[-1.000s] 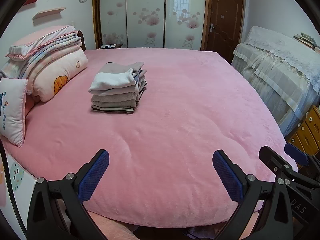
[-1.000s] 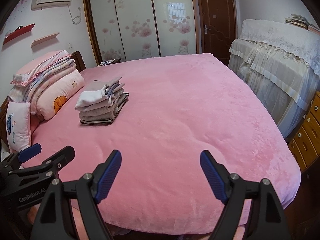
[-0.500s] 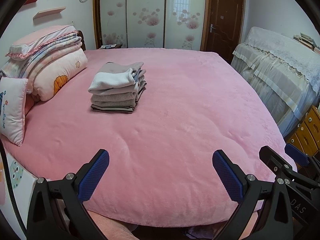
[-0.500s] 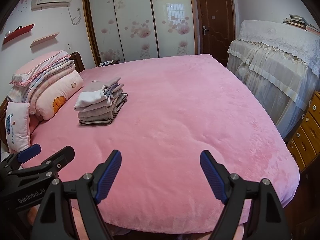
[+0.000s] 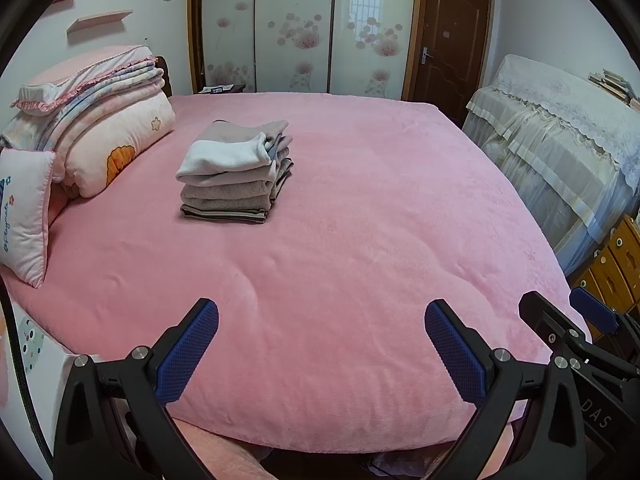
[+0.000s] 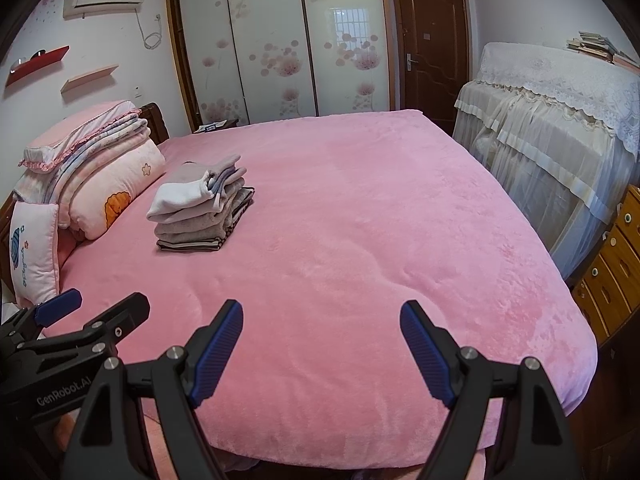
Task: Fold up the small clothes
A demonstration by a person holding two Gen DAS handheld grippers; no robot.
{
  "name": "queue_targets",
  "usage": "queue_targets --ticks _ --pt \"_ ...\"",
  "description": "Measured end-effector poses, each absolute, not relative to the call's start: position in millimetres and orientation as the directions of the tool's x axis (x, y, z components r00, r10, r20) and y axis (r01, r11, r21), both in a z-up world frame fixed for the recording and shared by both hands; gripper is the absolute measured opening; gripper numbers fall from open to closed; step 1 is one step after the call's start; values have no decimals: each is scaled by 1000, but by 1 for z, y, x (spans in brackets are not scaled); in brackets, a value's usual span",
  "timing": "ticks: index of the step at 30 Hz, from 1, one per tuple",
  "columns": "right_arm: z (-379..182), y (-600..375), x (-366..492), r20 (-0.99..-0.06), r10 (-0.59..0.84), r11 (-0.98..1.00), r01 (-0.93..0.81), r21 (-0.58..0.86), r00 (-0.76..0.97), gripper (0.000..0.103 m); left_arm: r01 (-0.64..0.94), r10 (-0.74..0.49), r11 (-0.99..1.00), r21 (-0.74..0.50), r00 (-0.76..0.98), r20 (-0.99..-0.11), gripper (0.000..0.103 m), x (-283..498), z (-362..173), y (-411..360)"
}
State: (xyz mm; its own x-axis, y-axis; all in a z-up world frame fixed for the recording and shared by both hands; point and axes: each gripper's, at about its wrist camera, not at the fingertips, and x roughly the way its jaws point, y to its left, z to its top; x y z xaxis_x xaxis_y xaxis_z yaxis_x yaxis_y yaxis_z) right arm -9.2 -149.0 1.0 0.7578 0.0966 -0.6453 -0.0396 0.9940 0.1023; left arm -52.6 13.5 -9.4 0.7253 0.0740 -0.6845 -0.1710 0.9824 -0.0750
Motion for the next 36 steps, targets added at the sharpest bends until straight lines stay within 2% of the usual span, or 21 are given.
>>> queue_targets --ticks 36 --pt "3 -154 -6 -652 98 994 -40 104 752 82 -169 65 982 -78 703 -708 103 -43 -15 10"
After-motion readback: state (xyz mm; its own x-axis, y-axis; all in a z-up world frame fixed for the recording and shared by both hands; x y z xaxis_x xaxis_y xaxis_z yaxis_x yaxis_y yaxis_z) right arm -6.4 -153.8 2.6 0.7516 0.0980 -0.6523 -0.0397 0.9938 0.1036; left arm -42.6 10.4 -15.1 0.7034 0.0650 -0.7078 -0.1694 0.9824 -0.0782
